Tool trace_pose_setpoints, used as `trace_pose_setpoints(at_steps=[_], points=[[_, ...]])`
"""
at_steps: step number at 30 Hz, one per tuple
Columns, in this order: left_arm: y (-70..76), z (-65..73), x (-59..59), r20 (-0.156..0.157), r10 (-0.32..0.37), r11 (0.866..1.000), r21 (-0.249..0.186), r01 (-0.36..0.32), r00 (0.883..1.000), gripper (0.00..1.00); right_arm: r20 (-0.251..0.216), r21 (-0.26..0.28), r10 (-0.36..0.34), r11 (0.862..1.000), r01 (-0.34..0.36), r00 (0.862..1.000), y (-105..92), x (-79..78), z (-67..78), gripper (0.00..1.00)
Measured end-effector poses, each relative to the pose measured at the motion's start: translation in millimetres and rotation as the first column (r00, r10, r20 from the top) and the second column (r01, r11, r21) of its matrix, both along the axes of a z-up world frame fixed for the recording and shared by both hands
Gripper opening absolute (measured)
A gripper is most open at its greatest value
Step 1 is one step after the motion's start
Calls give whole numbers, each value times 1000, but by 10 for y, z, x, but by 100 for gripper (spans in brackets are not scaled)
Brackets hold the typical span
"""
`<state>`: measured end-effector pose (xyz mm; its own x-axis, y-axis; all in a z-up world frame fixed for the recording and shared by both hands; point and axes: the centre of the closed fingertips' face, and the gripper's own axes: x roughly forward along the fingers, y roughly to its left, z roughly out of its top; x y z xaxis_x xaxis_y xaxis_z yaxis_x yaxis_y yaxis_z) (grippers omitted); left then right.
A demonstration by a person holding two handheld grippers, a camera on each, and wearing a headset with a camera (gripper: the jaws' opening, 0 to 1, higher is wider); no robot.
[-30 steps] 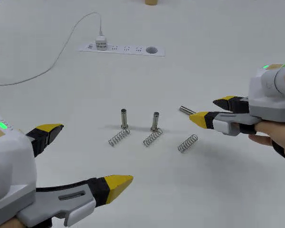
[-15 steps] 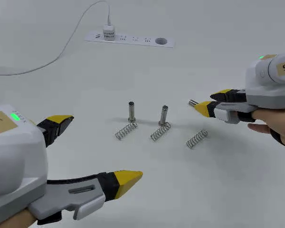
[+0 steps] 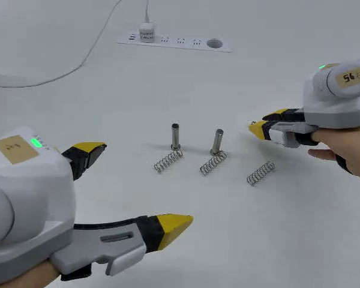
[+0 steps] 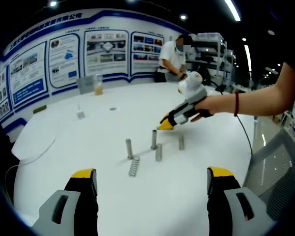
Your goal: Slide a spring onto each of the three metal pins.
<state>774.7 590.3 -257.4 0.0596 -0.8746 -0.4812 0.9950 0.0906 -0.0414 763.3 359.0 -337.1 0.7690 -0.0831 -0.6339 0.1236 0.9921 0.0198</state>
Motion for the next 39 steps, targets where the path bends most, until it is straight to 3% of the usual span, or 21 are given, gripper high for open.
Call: trace_pose_setpoints(at_steps=[2,15,22,28,39], points=[[-9,-5,0,-3,0,1000,-1,0,1000,94,-25,-9,11,1000,-11,1000,-6,-15,-50,19],[-20,-22,11,-5,-2,1000,5,2,1000,94,-43,-25,33,999,-34,999,-8,28,-96,12],[-3,-17,36,1,1,1000,9,-1,1000,93,-54,3,52,999,-51,997,17,51,-90,9],[2,3,40,4,1,1000,5,-1,1000,93,-51,40,21,999,-19,999,-4,57,-90,8],[28,78,17,18,6,1000,-10,-5,1000,94,5,55,-2,999,1,1000,28,18,156,8]])
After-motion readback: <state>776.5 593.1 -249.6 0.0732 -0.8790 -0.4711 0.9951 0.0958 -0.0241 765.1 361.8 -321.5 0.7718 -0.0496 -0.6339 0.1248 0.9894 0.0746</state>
